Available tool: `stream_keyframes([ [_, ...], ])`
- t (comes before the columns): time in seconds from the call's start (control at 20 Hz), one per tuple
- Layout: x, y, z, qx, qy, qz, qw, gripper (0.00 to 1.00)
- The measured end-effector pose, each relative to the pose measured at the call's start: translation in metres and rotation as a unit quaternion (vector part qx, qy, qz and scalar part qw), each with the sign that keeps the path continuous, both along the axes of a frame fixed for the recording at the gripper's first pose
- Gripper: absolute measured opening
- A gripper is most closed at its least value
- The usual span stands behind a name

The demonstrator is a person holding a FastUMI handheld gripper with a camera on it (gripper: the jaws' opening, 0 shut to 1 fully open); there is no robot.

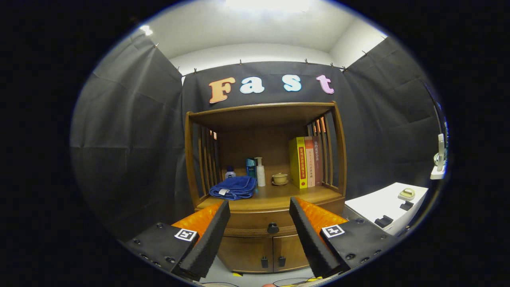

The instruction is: Pull open the drawer, take out the items inside it, and place them on the countertop above the cabinet.

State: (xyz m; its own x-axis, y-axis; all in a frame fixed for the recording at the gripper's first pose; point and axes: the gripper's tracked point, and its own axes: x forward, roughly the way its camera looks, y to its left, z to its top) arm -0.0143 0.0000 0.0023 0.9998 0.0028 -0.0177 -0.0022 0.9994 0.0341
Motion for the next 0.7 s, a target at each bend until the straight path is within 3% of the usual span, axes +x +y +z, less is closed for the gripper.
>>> stream_keyframes([
  [0.7,-0.0011,0.0017,0.0071,0.003,-0.001,-0.002,1.000,0.98],
])
